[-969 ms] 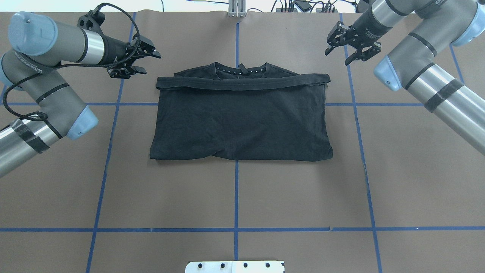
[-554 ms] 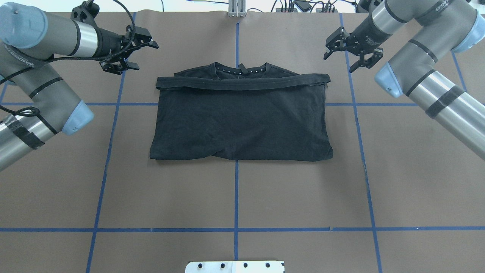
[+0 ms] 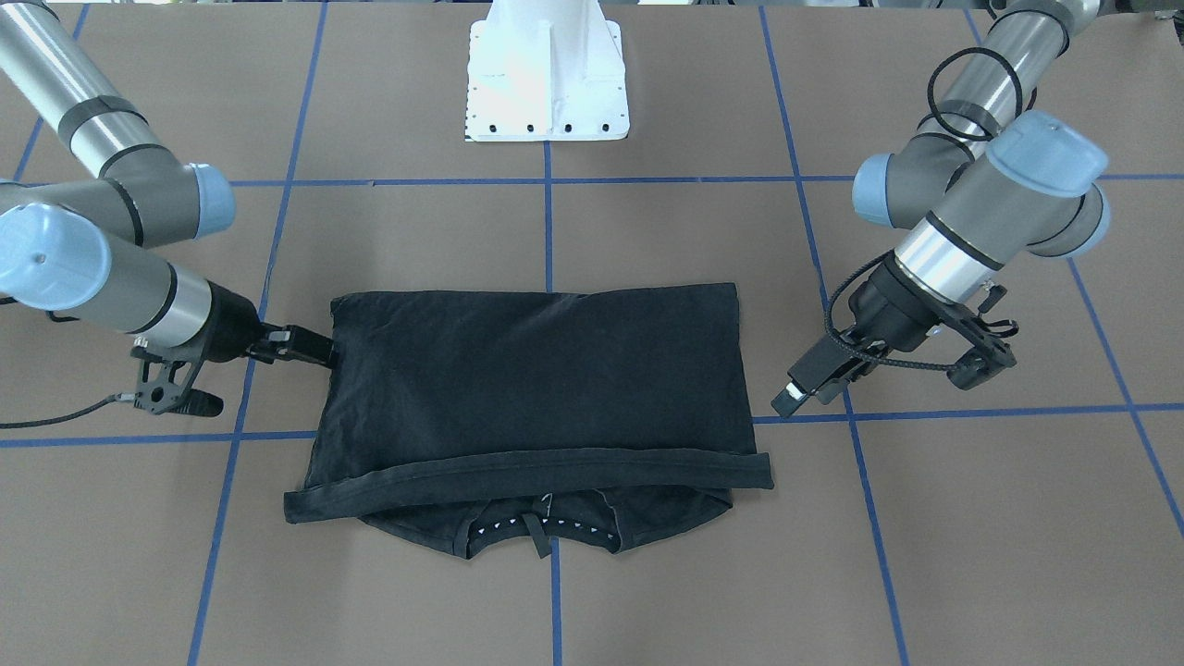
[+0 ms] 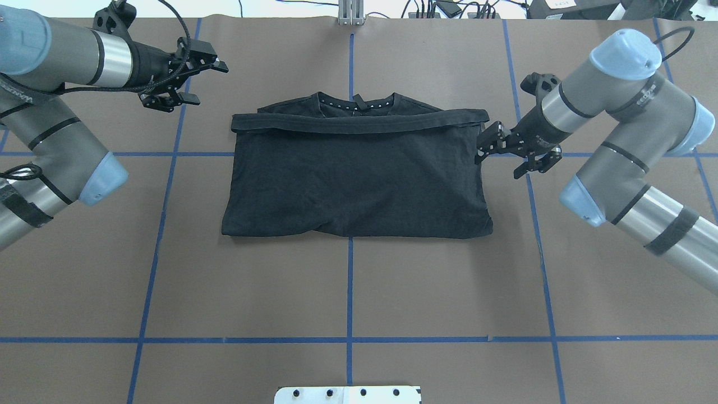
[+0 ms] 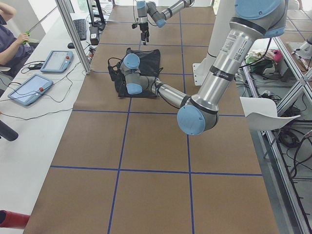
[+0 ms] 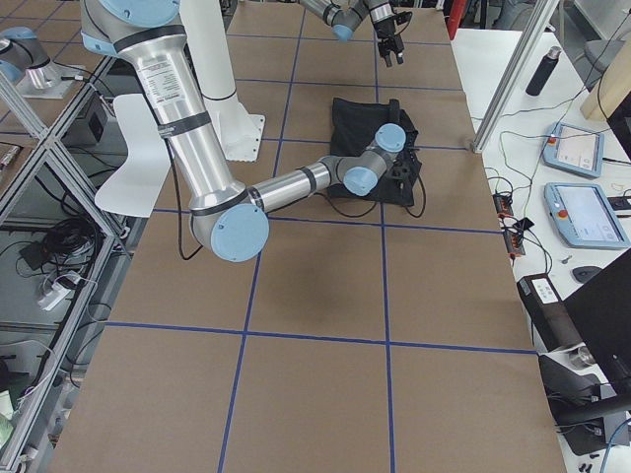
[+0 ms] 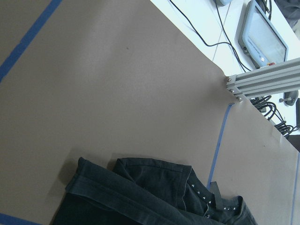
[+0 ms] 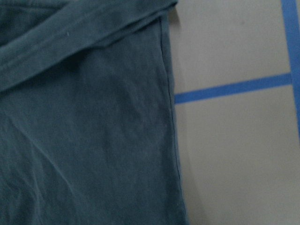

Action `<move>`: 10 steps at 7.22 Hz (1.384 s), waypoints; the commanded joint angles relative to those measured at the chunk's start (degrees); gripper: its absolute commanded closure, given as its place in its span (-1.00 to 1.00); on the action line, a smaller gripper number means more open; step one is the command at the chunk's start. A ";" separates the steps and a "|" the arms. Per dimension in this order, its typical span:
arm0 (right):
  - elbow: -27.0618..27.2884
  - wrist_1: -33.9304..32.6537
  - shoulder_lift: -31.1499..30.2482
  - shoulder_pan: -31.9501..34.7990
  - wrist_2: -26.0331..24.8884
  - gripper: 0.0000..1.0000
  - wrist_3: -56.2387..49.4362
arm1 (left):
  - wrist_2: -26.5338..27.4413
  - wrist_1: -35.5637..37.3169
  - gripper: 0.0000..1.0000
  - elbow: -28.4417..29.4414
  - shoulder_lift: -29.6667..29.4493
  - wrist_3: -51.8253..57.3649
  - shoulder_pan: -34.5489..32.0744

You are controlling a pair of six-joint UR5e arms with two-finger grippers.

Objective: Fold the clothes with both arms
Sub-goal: 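Move the right gripper down to the folded shirt's side edge and grasp it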

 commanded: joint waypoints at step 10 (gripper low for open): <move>2.45 -0.69 -2.85 -8.75 -6.65 -0.24 0.09 | -0.01 -0.06 -1.00 -1.90 2.49 -0.09 0.08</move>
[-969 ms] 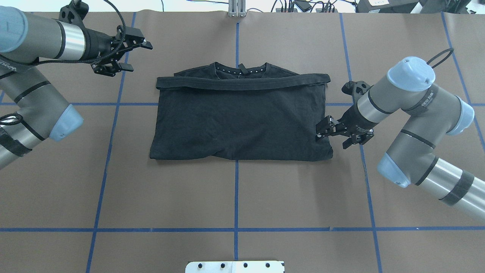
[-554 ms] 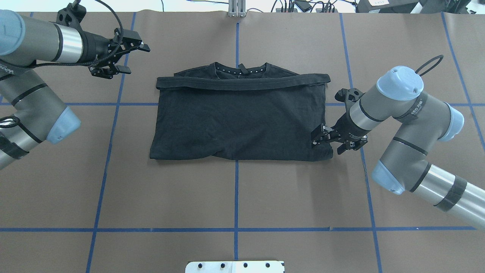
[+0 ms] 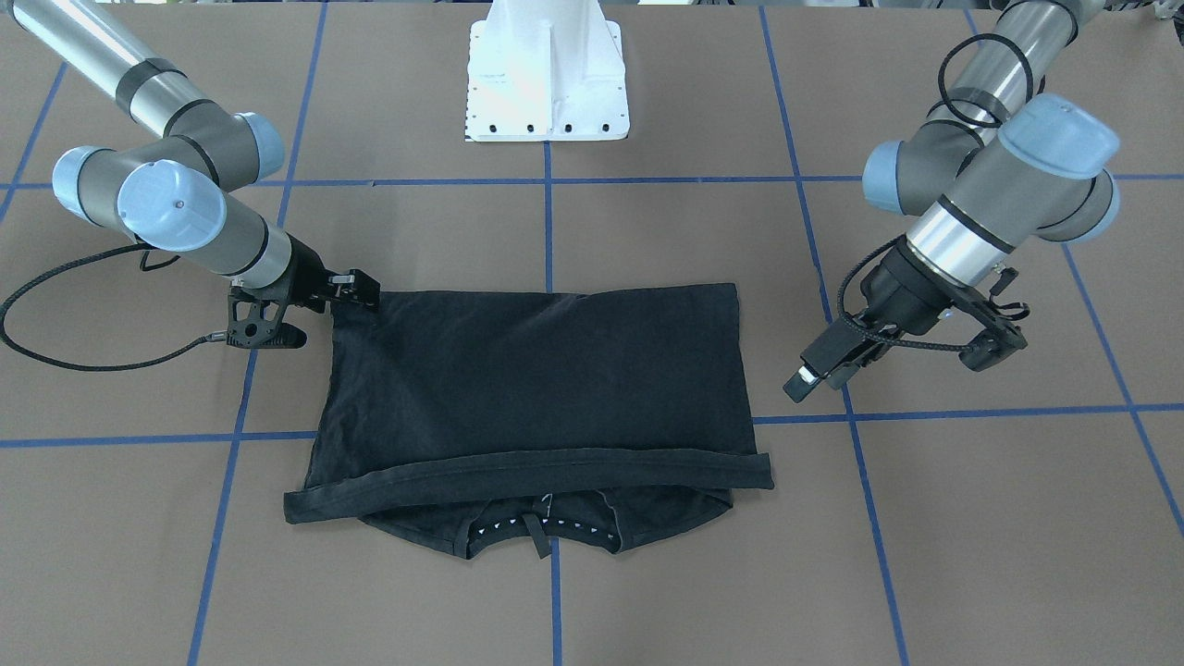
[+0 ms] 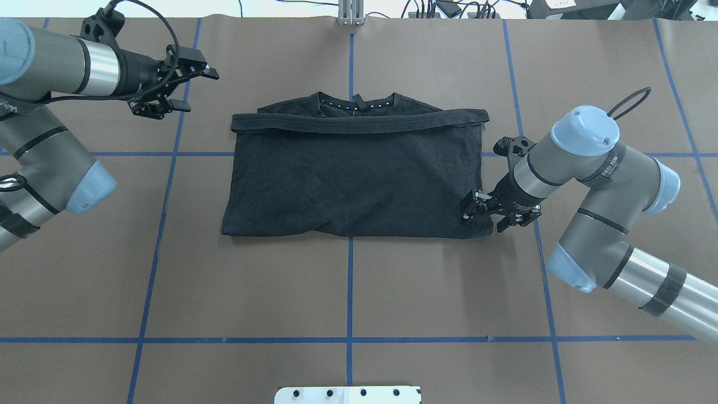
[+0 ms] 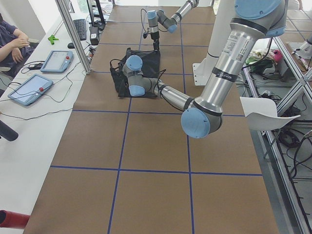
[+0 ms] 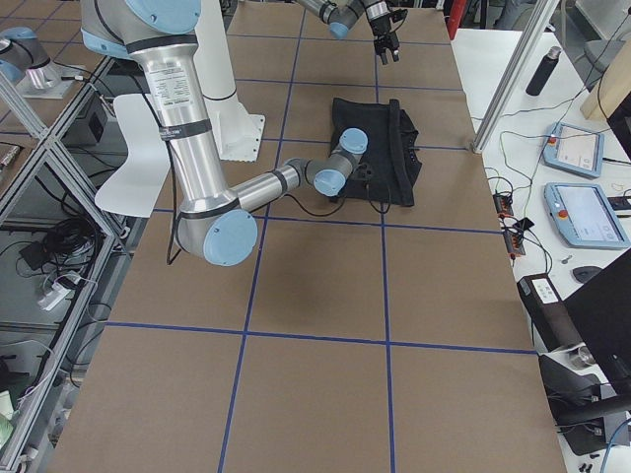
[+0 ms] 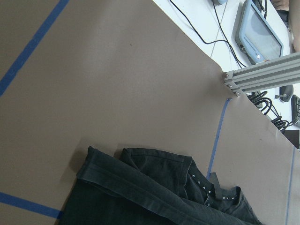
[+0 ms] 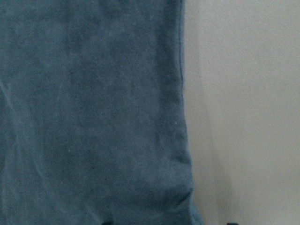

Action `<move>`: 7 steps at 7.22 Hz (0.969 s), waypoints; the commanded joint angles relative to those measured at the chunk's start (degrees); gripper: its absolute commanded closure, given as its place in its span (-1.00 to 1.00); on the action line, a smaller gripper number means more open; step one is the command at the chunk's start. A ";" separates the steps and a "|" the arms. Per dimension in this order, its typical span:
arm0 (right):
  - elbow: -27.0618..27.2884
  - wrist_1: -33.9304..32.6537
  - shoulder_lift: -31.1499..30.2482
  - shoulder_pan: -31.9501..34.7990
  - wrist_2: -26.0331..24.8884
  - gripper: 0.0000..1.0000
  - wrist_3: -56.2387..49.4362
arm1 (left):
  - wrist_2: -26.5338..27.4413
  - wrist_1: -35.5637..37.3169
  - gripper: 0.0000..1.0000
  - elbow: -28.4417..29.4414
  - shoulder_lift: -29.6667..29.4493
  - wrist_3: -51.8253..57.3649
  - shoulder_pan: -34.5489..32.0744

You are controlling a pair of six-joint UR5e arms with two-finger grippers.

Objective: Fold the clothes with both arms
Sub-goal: 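Move the right gripper down to the folded shirt's side edge and grasp it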

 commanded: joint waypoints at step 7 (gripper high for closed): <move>7.77 0.26 -3.39 0.58 10.46 1.00 -0.09 | 0.00 -0.01 -1.00 -2.06 2.41 0.09 -0.09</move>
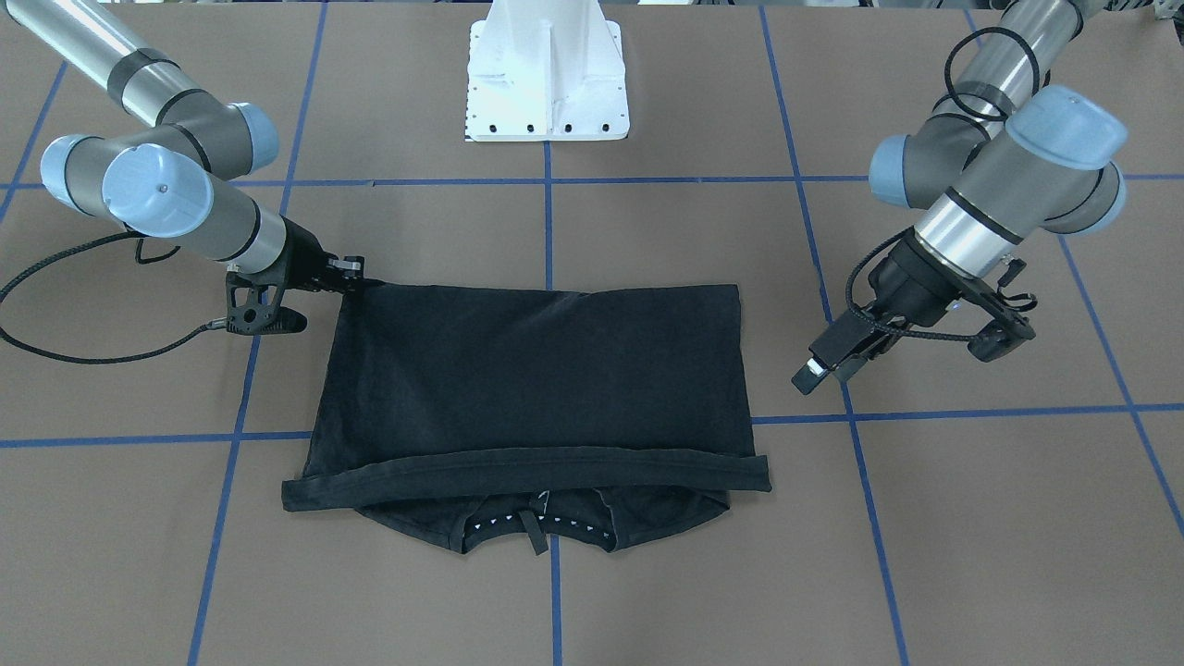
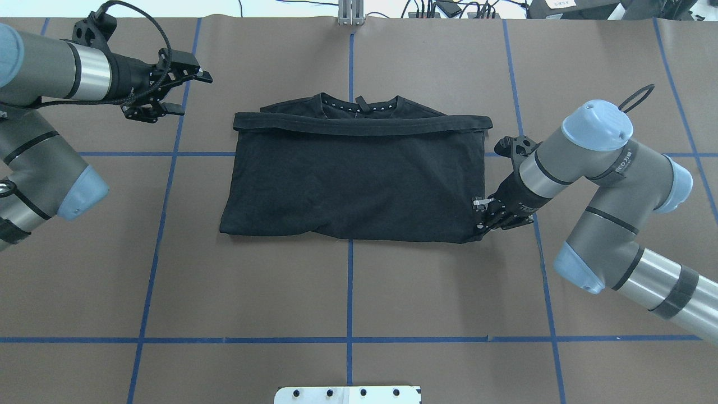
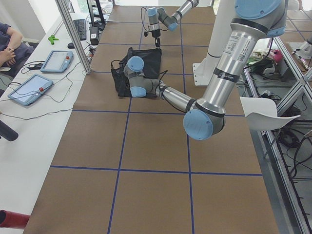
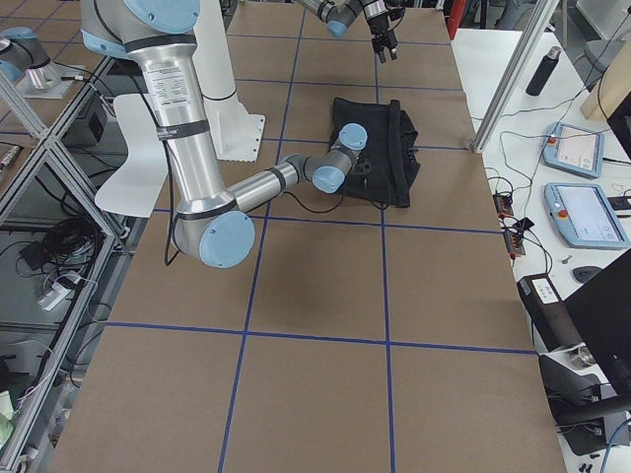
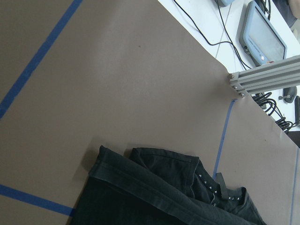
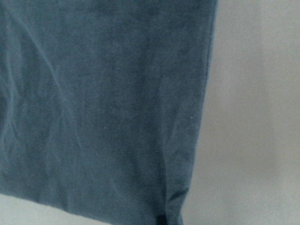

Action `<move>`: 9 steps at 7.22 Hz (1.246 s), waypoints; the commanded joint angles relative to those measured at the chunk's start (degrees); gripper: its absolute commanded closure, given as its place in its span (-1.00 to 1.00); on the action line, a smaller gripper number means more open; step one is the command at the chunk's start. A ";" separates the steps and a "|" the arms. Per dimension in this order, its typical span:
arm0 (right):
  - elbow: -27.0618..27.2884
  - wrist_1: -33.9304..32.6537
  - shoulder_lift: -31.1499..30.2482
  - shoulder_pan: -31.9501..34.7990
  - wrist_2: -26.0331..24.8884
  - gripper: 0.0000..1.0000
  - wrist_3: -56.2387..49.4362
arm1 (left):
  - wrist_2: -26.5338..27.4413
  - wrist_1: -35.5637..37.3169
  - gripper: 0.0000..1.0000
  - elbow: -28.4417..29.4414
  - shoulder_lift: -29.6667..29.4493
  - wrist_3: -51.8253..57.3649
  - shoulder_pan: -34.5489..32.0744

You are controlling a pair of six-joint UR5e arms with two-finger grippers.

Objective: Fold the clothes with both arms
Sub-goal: 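Lift and drag the shirt edge toward the robot with the right gripper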

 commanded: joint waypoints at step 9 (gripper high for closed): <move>18.48 0.32 -3.76 -18.54 7.79 -0.98 22.04 | 0.06 -0.09 -1.00 -3.49 4.72 0.10 2.01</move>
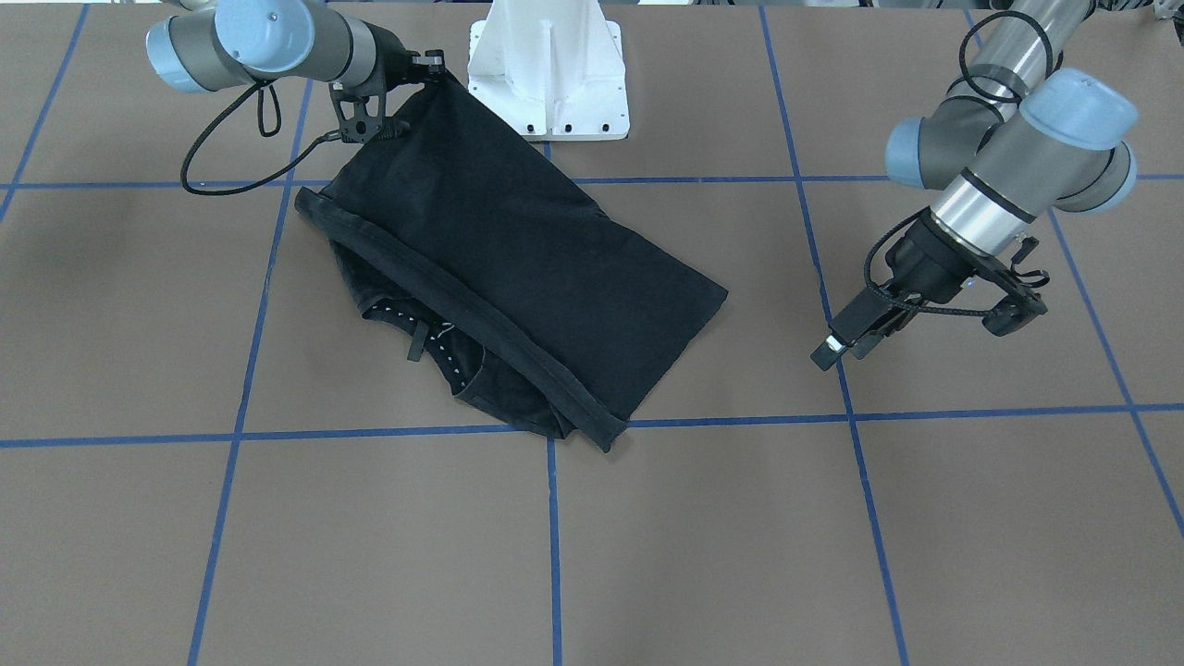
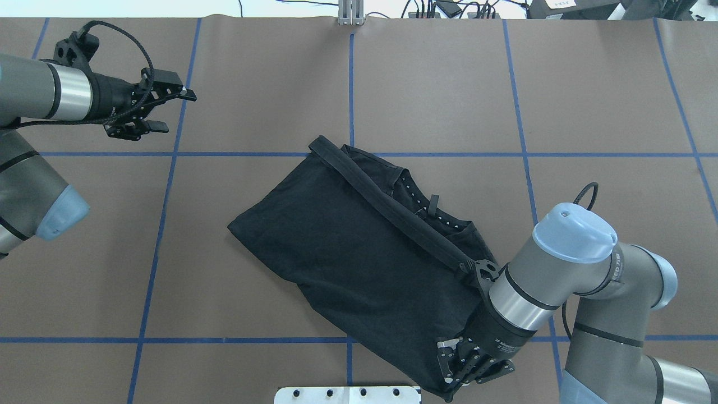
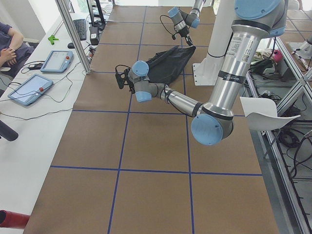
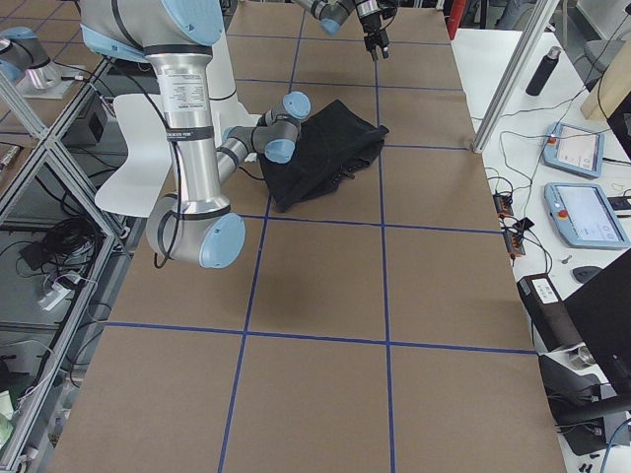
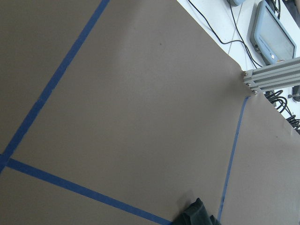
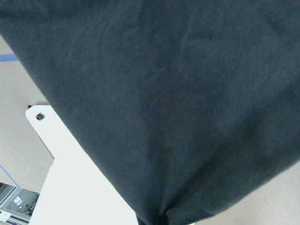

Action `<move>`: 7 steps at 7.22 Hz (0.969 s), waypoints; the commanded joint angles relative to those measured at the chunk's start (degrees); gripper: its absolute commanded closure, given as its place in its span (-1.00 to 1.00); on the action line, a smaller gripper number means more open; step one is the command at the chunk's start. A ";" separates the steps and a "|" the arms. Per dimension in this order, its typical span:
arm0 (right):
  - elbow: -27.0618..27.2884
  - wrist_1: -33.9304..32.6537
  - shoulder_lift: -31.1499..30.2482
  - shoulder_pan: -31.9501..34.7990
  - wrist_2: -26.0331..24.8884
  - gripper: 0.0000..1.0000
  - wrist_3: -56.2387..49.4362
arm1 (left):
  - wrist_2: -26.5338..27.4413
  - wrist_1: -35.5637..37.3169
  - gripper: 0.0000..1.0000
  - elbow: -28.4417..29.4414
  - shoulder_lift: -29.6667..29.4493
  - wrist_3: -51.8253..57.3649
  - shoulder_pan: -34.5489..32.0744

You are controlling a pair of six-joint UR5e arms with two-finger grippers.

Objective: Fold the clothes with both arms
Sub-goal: 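Lift and drag the shirt edge toward the robot with the right gripper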

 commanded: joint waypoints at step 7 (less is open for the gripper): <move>-0.43 0.13 2.15 14.61 -7.88 -1.00 -0.46 | 6.92 0.09 -1.00 -1.24 3.71 -3.62 19.12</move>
